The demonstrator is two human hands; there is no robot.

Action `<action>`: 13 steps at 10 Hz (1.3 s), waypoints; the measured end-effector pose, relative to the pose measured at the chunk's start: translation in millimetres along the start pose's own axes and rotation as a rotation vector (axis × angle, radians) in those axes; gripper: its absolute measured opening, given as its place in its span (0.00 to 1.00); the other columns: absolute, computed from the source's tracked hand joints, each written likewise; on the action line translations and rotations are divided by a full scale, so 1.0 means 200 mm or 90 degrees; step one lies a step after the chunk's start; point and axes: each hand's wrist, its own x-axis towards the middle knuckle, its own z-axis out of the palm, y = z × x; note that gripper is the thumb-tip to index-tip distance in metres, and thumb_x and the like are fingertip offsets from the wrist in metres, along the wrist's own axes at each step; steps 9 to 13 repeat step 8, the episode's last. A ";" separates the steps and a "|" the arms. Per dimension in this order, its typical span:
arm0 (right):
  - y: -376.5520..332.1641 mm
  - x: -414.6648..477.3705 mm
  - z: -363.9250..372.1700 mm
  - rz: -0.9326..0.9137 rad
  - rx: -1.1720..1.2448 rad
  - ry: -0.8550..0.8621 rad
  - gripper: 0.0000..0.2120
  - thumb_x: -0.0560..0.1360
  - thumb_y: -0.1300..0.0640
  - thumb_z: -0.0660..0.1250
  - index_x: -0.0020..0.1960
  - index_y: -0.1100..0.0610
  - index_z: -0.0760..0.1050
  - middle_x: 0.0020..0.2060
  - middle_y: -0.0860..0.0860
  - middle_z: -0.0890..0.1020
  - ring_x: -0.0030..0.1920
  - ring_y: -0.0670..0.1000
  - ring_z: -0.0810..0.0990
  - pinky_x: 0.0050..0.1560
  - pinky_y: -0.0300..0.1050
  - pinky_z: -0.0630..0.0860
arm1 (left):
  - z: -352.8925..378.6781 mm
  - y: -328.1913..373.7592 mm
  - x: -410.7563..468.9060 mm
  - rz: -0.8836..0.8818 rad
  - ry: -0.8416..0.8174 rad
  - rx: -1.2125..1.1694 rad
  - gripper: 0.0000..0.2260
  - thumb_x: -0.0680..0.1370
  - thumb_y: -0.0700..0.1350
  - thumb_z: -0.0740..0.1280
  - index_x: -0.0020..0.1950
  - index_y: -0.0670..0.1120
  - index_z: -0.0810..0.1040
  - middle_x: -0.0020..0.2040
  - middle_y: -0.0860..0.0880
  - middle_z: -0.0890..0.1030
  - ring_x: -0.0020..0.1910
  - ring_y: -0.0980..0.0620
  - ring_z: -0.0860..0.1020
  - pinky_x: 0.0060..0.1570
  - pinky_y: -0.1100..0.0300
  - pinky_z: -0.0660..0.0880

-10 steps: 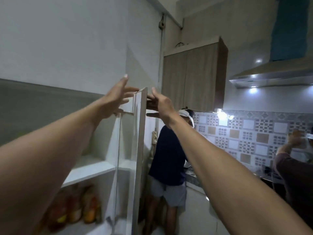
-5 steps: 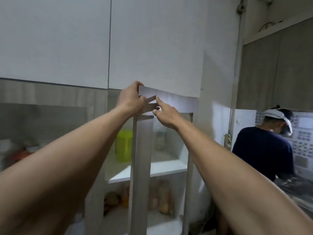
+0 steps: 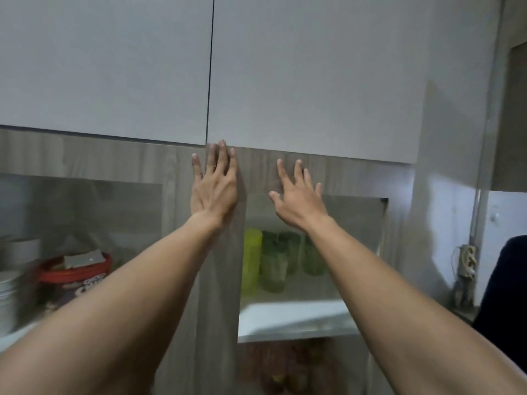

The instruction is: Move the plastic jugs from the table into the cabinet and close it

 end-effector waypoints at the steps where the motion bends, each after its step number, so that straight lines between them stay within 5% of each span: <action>1: 0.05 0.12 0.17 -0.024 -0.018 0.043 0.33 0.83 0.43 0.51 0.82 0.45 0.38 0.81 0.56 0.39 0.81 0.59 0.39 0.77 0.68 0.41 | 0.17 -0.02 0.05 0.000 -0.026 -0.002 0.28 0.78 0.36 0.43 0.79 0.41 0.46 0.81 0.40 0.44 0.79 0.40 0.42 0.74 0.36 0.43; 5: 0.15 0.35 0.54 -0.064 0.005 0.197 0.33 0.83 0.45 0.51 0.82 0.49 0.41 0.81 0.57 0.41 0.81 0.60 0.38 0.79 0.63 0.39 | 0.55 -0.04 0.14 -0.005 0.060 0.007 0.25 0.80 0.38 0.48 0.78 0.40 0.55 0.79 0.38 0.56 0.78 0.38 0.52 0.75 0.36 0.46; 13: 0.15 0.32 0.44 -0.072 0.026 0.130 0.33 0.82 0.42 0.51 0.82 0.48 0.41 0.81 0.56 0.40 0.81 0.59 0.38 0.79 0.63 0.40 | 0.48 -0.06 0.16 -0.010 0.040 0.000 0.24 0.81 0.40 0.52 0.78 0.43 0.58 0.79 0.41 0.57 0.79 0.41 0.54 0.74 0.35 0.47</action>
